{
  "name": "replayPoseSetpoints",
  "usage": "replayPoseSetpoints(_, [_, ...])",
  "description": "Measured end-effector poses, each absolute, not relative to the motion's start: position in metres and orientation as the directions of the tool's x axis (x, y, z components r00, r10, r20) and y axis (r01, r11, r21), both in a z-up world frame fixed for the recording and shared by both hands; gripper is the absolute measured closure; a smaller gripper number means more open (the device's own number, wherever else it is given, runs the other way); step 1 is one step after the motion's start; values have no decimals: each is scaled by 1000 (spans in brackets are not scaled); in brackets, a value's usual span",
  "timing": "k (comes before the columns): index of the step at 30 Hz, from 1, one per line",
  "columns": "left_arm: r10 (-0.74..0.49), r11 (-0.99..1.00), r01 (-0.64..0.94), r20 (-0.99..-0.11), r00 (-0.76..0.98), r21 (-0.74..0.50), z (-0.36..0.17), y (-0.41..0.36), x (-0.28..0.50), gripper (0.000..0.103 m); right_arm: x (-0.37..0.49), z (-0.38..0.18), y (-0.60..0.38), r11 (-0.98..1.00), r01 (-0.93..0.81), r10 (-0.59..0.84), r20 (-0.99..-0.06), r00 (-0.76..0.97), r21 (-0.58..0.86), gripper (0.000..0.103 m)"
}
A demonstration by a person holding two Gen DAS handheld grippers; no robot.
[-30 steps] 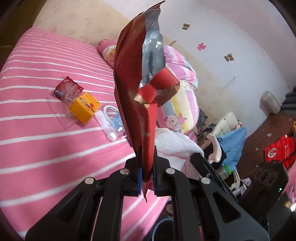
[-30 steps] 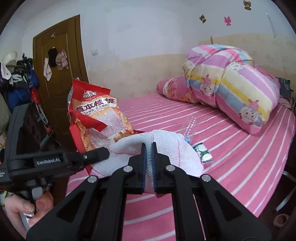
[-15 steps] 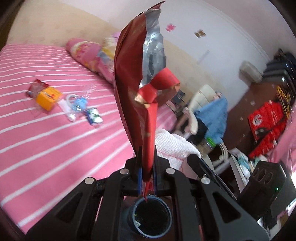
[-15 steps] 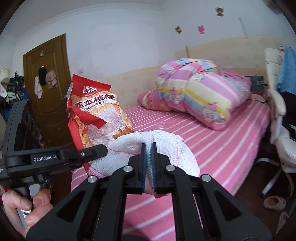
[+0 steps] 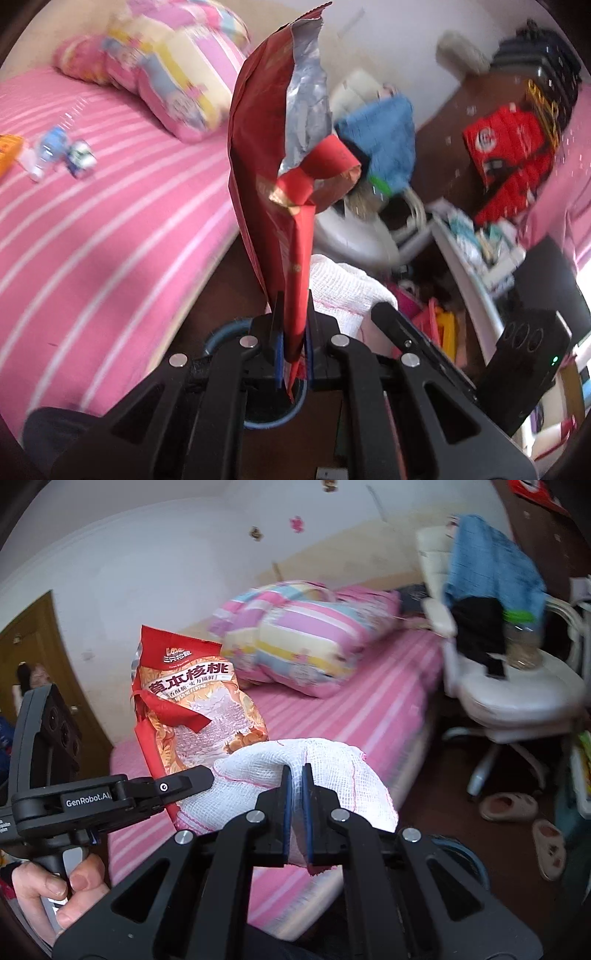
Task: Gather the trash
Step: 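Carry the red bag and white cloth over the bin and release both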
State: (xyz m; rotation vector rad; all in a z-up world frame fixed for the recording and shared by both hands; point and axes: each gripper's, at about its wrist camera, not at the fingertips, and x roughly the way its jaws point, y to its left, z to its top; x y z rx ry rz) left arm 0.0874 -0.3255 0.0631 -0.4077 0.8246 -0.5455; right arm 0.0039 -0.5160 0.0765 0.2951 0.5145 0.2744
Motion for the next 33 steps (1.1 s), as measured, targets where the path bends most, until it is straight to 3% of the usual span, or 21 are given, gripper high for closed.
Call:
replayPoseSetpoints(7, [-617, 787, 297, -692, 375, -541, -15, -390, 113, 95, 10, 12, -569, 944, -12, 214, -583, 784, 329, 97])
replayPoseSetpoints(15, [-553, 812, 290, -827, 103, -507, -124, -439, 138, 95, 24, -71, -602, 946, 111, 160, -738, 656, 304, 97])
replayPoseSetpoints(28, [-467, 837, 265, -877, -113, -479, -214, -471, 169, 94, 48, -162, -617, 935, 209, 147, -848, 509, 287, 97])
replayPoseSetpoints(29, [-461, 839, 266, -880, -119, -475, -216, -472, 170, 91, 50, -164, -616, 934, 212, 146, -850, 506, 286, 97])
replayPoseSetpoints(30, [-455, 842, 263, -882, -126, -471, -218, -472, 170, 78, 51, -166, -615, 936, 211, 143, -853, 501, 281, 95])
replayPoseSetpoints(31, [-437, 851, 253, -888, -144, -460, -222, -474, 171, 61, 53, -168, -614, 939, 208, 138, -858, 495, 272, 93])
replayPoseSetpoints(32, [-396, 875, 242, -907, -141, -420, -225, -473, 172, 33, 53, -171, -612, 946, 207, 125, -868, 481, 251, 92])
replayPoseSetpoints(33, [-364, 894, 233, -924, -121, -383, -225, -470, 173, 30, 54, -172, -611, 946, 222, 106, -874, 474, 235, 84])
